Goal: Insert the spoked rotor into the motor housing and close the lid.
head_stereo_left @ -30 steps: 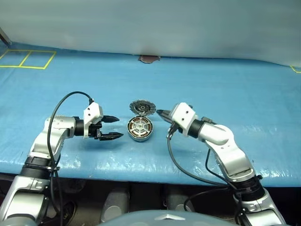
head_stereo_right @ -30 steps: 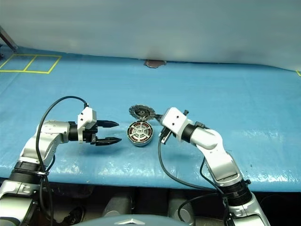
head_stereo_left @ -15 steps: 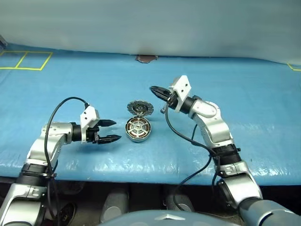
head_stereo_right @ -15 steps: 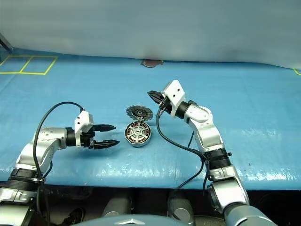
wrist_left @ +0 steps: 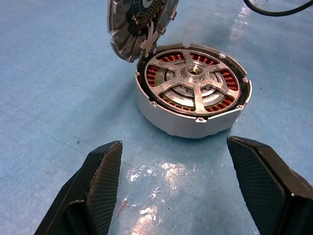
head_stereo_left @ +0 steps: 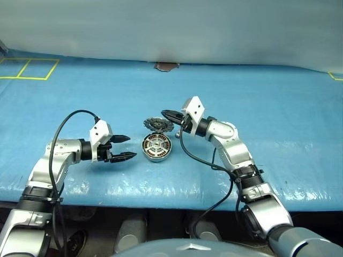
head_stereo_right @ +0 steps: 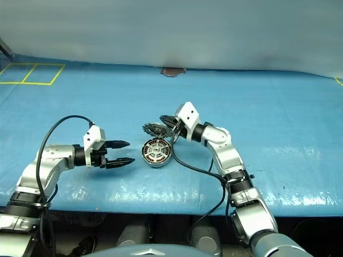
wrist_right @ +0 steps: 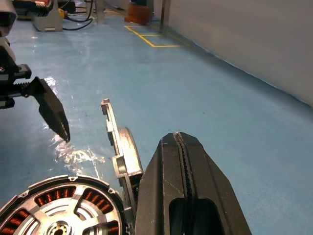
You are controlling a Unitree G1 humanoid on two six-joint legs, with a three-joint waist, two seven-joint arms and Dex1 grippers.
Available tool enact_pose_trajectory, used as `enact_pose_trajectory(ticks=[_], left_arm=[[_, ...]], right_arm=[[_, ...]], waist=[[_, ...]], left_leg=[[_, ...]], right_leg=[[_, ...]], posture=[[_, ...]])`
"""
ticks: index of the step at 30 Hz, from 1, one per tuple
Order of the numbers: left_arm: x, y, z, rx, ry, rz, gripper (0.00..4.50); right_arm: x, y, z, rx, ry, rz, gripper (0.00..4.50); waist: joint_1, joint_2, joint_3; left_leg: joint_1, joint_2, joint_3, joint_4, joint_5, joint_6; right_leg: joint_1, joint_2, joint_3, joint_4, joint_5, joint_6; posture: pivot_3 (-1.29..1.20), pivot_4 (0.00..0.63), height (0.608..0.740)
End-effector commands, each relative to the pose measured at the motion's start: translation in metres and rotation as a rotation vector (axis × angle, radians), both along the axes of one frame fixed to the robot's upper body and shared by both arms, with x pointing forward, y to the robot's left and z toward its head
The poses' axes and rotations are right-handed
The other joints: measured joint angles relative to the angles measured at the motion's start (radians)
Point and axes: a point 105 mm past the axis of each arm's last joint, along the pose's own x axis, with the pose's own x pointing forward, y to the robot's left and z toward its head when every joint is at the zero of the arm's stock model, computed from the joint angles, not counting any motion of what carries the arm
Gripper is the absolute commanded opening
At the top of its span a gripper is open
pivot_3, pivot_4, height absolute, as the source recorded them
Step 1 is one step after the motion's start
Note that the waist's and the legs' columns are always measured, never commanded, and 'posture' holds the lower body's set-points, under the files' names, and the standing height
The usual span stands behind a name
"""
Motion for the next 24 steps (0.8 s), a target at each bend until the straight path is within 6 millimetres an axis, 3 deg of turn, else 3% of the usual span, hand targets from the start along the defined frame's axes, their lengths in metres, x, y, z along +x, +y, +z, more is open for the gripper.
enact_pose_trajectory(ticks=[1, 15, 24], left_arm=[[0.005, 0.000, 0.012, 0.000, -0.056, -0.001, 3.75], [0.013, 0.007, 0.018, 0.006, -0.064, 0.014, 3.75], [0.013, 0.008, 0.019, 0.019, -0.055, 0.000, 3.75]], right_arm=[[-0.014, 0.010, 0.013, 0.015, -0.066, 0.053, 0.02], [-0.047, 0.022, -0.007, 0.001, -0.022, 0.094, 0.02], [-0.055, 0.030, -0.025, -0.001, 0.027, 0.096, 0.02]], waist=[[0.000, 0.000, 0.000], [-0.003, 0.000, 0.000], [-0.002, 0.000, 0.000]], left_leg=[[0.000, 0.000, 0.000, 0.000, 0.000, 0.000], [0.000, 0.000, 0.000, 0.000, 0.000, 0.000], [0.001, 0.000, 0.000, 0.000, 0.000, -0.001]], right_leg=[[0.000, 0.000, 0.000, 0.000, 0.000, 0.000], [0.000, 0.000, 0.001, 0.000, 0.000, 0.000], [0.001, 0.000, 0.001, 0.000, 0.000, 0.000]], posture=[[0.00, 0.150, 0.740], [0.00, 0.150, 0.740], [0.00, 0.150, 0.740]])
